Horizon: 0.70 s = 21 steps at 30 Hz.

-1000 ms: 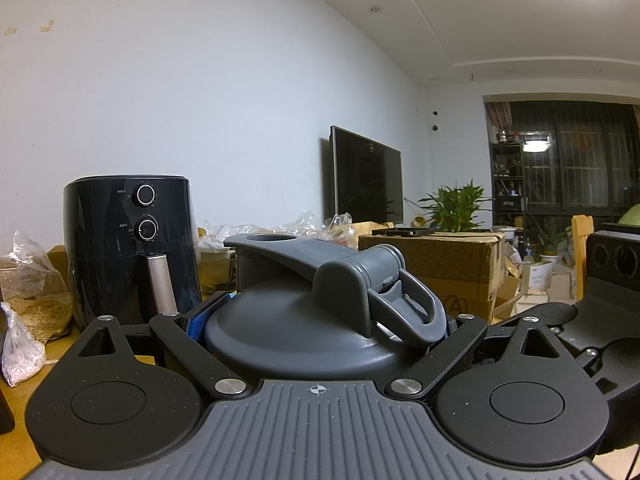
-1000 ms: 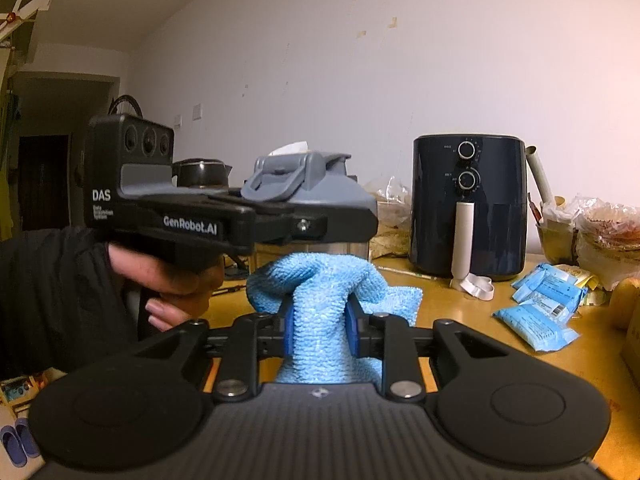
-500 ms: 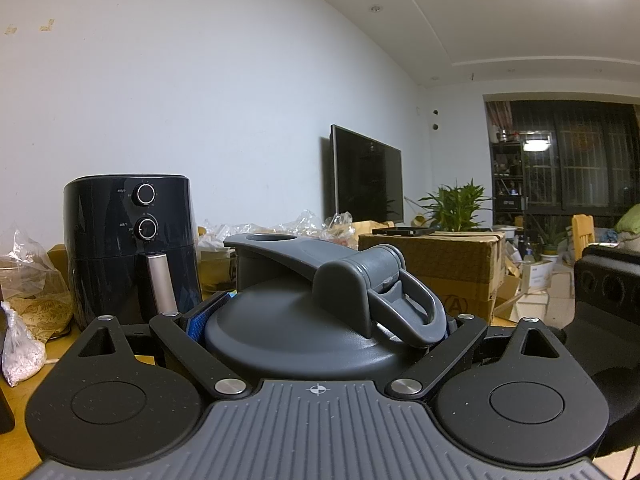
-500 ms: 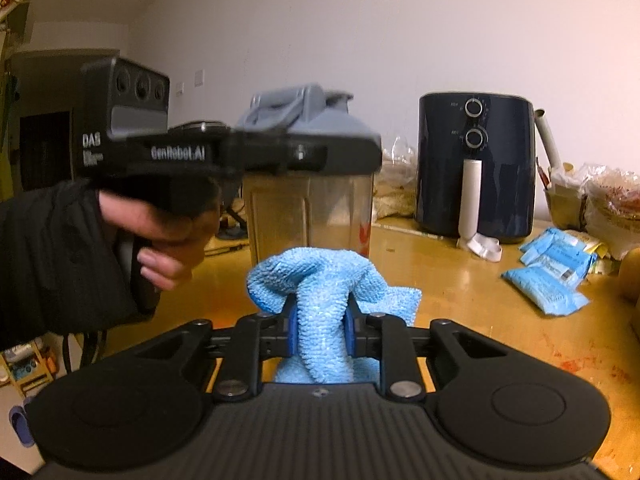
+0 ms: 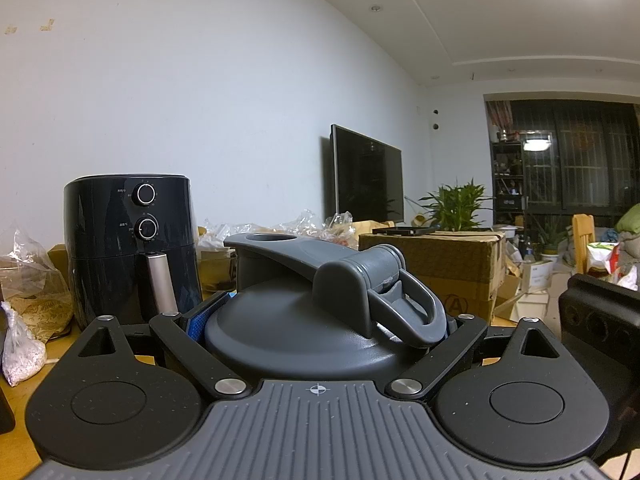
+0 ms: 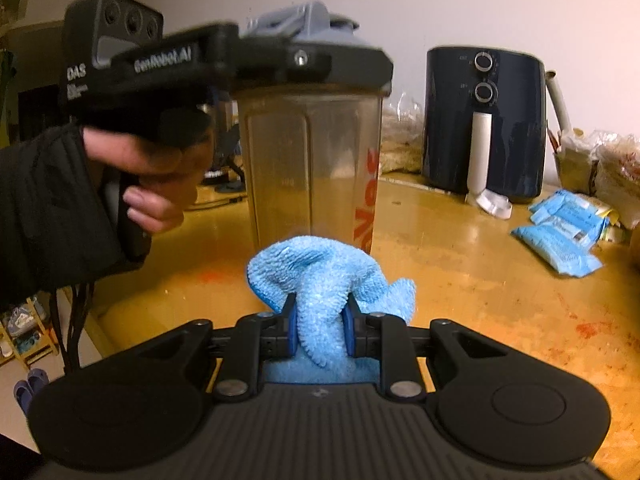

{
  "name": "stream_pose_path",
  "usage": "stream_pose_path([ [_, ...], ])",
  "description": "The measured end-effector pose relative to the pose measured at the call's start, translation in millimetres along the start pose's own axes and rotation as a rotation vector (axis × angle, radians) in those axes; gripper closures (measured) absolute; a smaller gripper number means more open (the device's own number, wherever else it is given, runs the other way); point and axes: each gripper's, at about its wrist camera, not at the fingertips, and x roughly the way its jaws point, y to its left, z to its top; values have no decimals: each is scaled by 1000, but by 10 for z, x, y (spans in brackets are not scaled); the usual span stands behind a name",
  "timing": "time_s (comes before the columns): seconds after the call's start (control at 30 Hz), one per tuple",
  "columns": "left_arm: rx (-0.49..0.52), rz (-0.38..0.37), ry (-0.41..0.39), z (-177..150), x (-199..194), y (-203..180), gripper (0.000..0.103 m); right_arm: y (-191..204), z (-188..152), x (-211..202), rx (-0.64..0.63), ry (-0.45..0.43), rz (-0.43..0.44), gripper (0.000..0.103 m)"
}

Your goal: Clean container

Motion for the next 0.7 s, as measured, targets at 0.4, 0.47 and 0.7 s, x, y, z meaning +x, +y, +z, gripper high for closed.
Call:
stream_pose_path([
  [0.4,0,2,1,-4,11,-14,8,15,-5,45,-10,34,-7,88],
  [0.47,0,3,2,-2,13,-14,8,24,-6,44,-15,32,-10,88],
  [0.7,1,4,2,-11,12,-24,8,61,10,37,-21,39,-21,90],
])
